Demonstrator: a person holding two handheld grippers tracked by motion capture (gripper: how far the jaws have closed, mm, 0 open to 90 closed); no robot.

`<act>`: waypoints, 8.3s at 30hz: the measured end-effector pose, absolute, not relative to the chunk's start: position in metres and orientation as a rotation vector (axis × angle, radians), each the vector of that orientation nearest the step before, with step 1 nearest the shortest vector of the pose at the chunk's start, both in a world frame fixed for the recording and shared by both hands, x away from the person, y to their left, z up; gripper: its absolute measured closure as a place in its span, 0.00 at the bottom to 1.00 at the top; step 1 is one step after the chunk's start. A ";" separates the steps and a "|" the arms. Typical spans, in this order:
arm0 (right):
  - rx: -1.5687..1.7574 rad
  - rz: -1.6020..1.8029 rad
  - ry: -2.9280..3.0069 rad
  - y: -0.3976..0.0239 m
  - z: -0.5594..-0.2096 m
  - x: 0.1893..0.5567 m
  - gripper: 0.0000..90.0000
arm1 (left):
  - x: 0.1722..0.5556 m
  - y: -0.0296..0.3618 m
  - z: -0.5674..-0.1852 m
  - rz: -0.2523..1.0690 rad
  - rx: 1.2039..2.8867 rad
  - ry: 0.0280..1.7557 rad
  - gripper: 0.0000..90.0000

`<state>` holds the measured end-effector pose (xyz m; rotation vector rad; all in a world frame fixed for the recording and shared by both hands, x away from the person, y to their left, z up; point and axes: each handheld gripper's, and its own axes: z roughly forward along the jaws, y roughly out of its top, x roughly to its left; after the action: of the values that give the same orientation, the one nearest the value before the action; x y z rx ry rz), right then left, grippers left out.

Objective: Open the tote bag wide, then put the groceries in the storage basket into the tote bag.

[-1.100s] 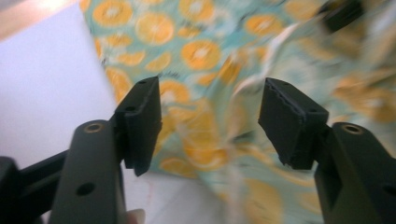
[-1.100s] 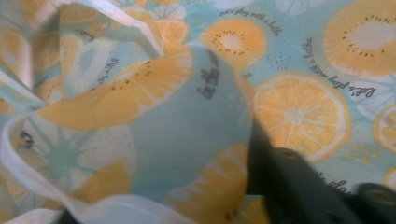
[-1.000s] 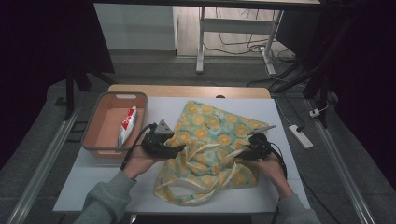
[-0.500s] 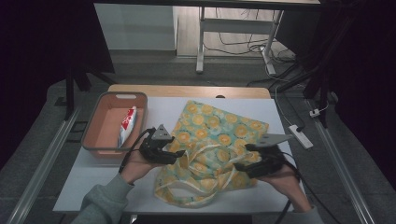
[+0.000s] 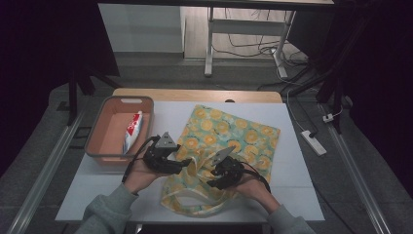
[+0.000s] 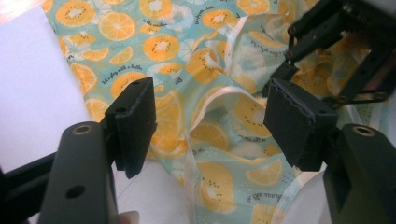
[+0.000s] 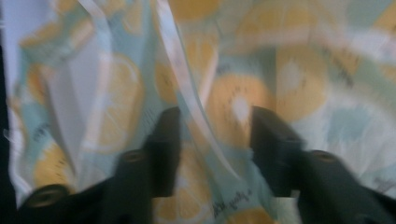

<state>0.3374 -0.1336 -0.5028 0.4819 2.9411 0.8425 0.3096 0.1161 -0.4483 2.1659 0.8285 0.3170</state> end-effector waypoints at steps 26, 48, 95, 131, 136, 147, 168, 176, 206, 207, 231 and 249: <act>0.626 0.895 2.898 -0.165 -0.499 0.378 0.27 | 0.287 0.050 -0.466 0.266 2.360 0.553 0.39; 0.690 0.812 2.782 -0.174 -0.503 0.383 0.98 | 0.288 -0.021 -0.502 0.147 2.504 0.437 0.50; 0.918 1.107 2.565 -0.204 -0.457 0.402 0.99 | 0.290 -0.004 -0.463 0.344 2.490 0.194 0.43; 0.938 1.124 2.547 -0.207 -0.454 0.401 0.99 | 0.257 0.032 -0.446 0.081 2.281 0.263 0.46; 0.940 1.140 2.546 -0.209 -0.453 0.400 0.99 | 0.277 0.068 -0.419 0.196 2.156 0.484 0.41; 0.903 1.150 2.552 -0.206 -0.452 0.397 0.99 | 0.324 0.132 -0.417 0.337 2.085 0.820 0.41; 0.868 1.154 2.571 -0.202 -0.452 0.393 0.99 | 0.375 0.229 -0.420 0.478 2.038 1.233 0.36; 0.858 1.145 2.583 -0.198 -0.455 0.393 0.99 | 0.423 0.256 -0.450 0.408 2.078 1.461 0.34; 0.872 1.132 2.582 -0.201 -0.458 0.395 0.99 | 0.472 0.275 -0.511 0.111 2.137 1.706 0.57; 0.874 1.132 2.581 -0.201 -0.458 0.395 0.99 | 0.472 0.275 -0.511 0.109 2.135 1.709 0.59; 0.873 1.143 2.561 -0.204 -0.456 0.395 0.99 | 0.439 0.298 -0.469 0.215 1.949 1.553 0.83; 0.865 1.157 2.547 -0.204 -0.454 0.397 0.99 | 0.373 0.231 -0.371 0.295 1.883 0.980 0.83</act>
<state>0.3966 -0.2043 -0.4544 0.8654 2.5468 1.1568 0.3734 0.2307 -0.3705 1.8834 0.9800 0.2954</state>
